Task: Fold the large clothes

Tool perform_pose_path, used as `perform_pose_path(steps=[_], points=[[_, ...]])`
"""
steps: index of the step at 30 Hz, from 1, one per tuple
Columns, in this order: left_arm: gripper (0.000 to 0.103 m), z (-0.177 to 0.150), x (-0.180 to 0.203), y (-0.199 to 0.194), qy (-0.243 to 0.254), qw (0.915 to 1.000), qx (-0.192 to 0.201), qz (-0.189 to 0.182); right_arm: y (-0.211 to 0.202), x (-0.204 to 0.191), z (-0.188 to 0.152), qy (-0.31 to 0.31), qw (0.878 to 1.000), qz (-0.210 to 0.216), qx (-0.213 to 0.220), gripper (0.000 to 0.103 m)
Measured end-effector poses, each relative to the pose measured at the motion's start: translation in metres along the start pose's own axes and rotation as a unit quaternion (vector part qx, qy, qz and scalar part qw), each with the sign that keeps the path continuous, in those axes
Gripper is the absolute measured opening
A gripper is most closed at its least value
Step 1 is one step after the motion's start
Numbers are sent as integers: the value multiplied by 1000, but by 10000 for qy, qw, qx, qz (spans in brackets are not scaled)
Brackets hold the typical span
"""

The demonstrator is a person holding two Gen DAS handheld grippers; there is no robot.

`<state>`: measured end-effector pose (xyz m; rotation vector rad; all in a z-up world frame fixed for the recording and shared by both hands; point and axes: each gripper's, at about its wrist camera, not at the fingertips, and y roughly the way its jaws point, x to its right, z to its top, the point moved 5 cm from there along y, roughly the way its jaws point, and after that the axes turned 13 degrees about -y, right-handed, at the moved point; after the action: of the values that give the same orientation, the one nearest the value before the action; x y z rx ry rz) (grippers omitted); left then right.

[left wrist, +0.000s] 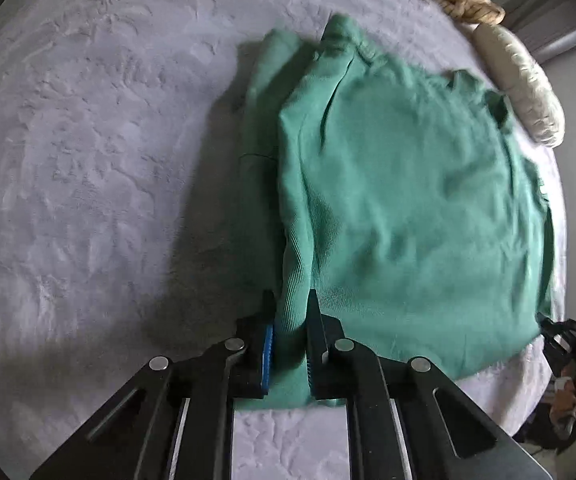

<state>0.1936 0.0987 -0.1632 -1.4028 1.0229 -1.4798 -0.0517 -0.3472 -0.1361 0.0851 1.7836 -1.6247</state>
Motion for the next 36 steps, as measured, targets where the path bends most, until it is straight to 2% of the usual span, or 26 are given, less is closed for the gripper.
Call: perform_pose_path(steps=[4, 7, 9, 11, 13, 15, 18, 23, 25, 27, 30, 32, 36], points=[[11, -20, -1, -9, 366, 9992, 119, 119, -14, -13, 0, -707, 9964, -474, -45, 3], [10, -24, -15, 12, 201, 9995, -54, 219, -8, 4, -3, -910, 9919, -860, -202, 3], [10, -29, -20, 21, 130, 9995, -119, 268, 4, 21, -3, -814, 9920, -886, -370, 4], [10, -33, -24, 16, 115, 9996, -92, 232, 9, 21, -3, -859, 9914, -903, -393, 4], [10, -36, -27, 6, 154, 9993, -44, 341, 1, 19, -5, -918, 9908, -907, -396, 4], [10, -39, -33, -5, 170, 9978, 18, 633, -3, 12, -5, -975, 9896, -963, -433, 4], [10, -38, -36, -21, 89, 9976, 137, 674, -25, 10, -14, -1029, 9888, -1000, -420, 6], [10, -28, -10, -42, 155, 9978, 496, 406, -60, -11, -17, -1585, 9837, -841, 96, 6], [10, -18, 9, -37, 249, 9976, 573, 305, -54, -27, -9, -1786, 9800, -861, 171, 6], [10, -14, 24, -22, 328, 9967, 622, 396, -40, -35, 2, -1885, 9774, -942, 150, 6], [10, -8, 20, 7, 284, 9948, 565, 804, -18, -32, 14, -1852, 9748, -1239, 108, 6], [10, -3, 11, 19, 98, 9951, 518, 832, -5, -17, 22, -1601, 9765, -1439, 35, 5], [10, -2, 4, 9, 56, 9964, 455, 709, -2, 1, 25, -1081, 9874, -1157, 43, 2]])
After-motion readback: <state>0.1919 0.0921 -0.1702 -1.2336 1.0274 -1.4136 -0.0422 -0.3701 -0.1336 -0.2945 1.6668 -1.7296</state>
